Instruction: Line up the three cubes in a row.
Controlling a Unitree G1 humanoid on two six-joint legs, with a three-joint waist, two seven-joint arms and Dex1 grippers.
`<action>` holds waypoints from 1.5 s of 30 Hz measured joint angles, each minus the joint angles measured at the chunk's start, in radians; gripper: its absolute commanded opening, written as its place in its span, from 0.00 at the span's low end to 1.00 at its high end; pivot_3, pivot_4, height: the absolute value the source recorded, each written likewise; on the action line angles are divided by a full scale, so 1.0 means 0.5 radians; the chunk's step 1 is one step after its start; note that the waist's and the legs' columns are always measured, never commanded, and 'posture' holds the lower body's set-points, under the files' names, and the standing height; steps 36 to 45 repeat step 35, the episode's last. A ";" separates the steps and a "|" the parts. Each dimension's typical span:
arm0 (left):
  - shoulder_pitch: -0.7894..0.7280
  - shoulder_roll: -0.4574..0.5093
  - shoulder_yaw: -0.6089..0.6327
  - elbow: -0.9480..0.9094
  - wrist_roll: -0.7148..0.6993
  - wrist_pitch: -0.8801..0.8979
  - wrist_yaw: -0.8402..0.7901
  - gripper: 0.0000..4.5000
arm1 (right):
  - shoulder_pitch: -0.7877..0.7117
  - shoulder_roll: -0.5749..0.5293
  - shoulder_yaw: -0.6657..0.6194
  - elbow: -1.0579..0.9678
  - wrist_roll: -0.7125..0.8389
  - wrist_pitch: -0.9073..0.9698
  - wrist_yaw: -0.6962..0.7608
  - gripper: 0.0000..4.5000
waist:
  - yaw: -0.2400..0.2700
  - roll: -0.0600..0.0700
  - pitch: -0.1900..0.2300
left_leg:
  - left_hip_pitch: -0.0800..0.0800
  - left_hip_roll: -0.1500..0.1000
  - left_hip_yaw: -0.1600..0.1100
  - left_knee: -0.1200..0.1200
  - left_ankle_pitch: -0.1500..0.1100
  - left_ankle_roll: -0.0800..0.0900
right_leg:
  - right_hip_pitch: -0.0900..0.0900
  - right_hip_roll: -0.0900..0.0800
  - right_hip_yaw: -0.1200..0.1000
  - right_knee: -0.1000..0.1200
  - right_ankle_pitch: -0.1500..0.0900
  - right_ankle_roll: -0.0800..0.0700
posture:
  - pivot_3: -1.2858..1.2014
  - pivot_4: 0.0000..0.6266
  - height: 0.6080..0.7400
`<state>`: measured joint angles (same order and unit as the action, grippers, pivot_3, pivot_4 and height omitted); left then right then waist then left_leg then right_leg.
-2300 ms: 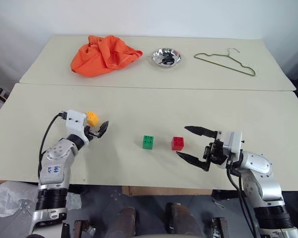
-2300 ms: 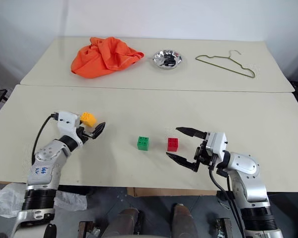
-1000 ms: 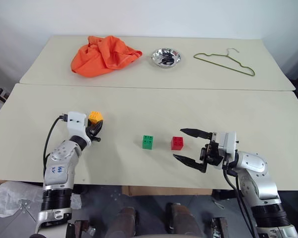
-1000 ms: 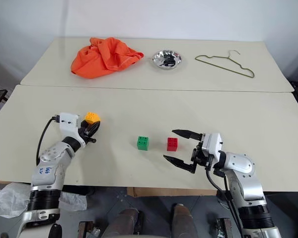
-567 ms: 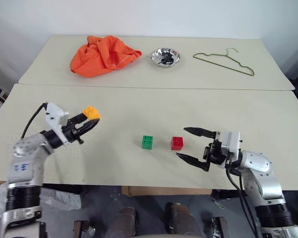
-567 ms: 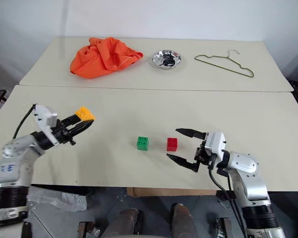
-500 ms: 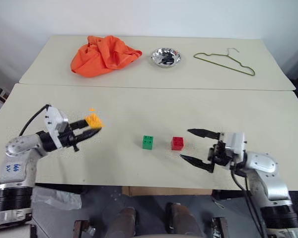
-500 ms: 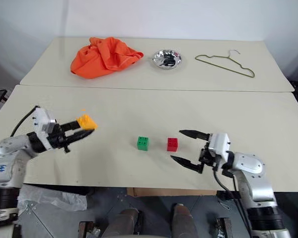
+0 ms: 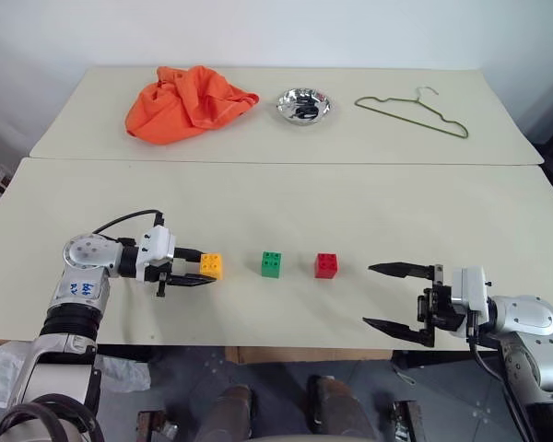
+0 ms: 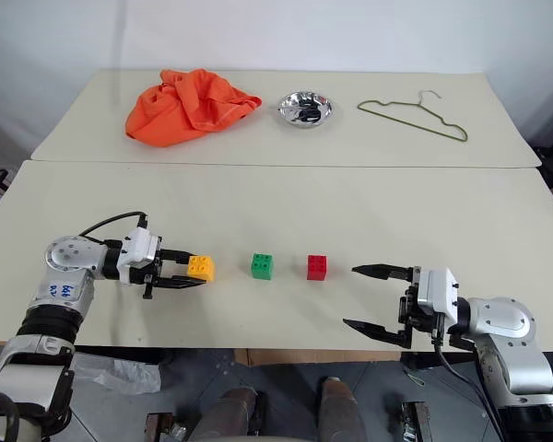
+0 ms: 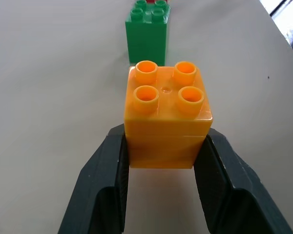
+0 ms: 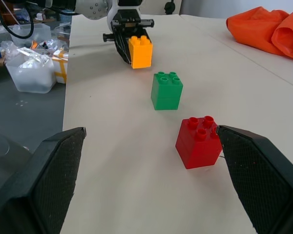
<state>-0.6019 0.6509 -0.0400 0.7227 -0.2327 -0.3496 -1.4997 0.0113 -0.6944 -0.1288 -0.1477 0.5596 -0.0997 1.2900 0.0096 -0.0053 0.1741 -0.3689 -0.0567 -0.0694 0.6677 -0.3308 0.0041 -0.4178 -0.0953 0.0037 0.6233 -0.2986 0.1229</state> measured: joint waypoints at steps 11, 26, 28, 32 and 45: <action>-0.181 -0.096 -0.026 0.336 0.086 -0.077 0.032 0.68 | -0.006 0.000 -0.001 -0.056 0.002 0.068 -0.081 1.00 | 0.021 -0.001 0.000 | -0.001 -0.002 0.000 0.002 0.000 0.002 | 0.000 0.001 0.000 0.003 0.000 0.000 | 0.52 0.24 1.00; 0.310 0.245 0.456 -0.606 -0.360 0.515 0.211 1.00 | -0.461 -0.079 -0.022 0.056 0.163 0.239 0.115 1.00 | -0.025 -0.001 0.002 | -0.003 0.002 -0.001 0.001 0.000 0.001 | -0.004 -0.004 0.006 0.003 0.000 0.000 | 0.52 0.24 1.00; 0.433 0.326 0.524 -0.806 -0.424 0.623 0.228 1.00 | -0.545 -0.093 -0.016 0.066 0.186 0.277 0.177 1.00 | -0.022 -0.001 0.002 | -0.003 0.002 -0.002 0.000 0.000 0.001 | -0.004 -0.004 0.007 0.003 0.000 -0.001 | 0.52 0.24 1.00; 0.543 0.393 0.557 -0.925 -0.426 0.629 0.226 1.00 | -0.629 -0.098 0.012 0.088 0.183 0.291 0.285 1.00 | -0.010 -0.001 0.002 | -0.003 0.001 -0.004 0.000 0.000 0.001 | -0.003 -0.006 0.006 -0.004 0.000 -0.001 | 0.52 0.24 1.00; 0.554 0.391 0.559 -0.924 -0.421 0.610 0.266 1.00 | -0.674 -0.101 0.055 0.188 0.099 0.266 0.342 1.00 | -0.013 -0.001 0.002 | -0.003 0.001 -0.003 0.000 0.000 0.001 | -0.003 -0.005 0.005 -0.003 0.000 -0.001 | 0.52 0.24 1.00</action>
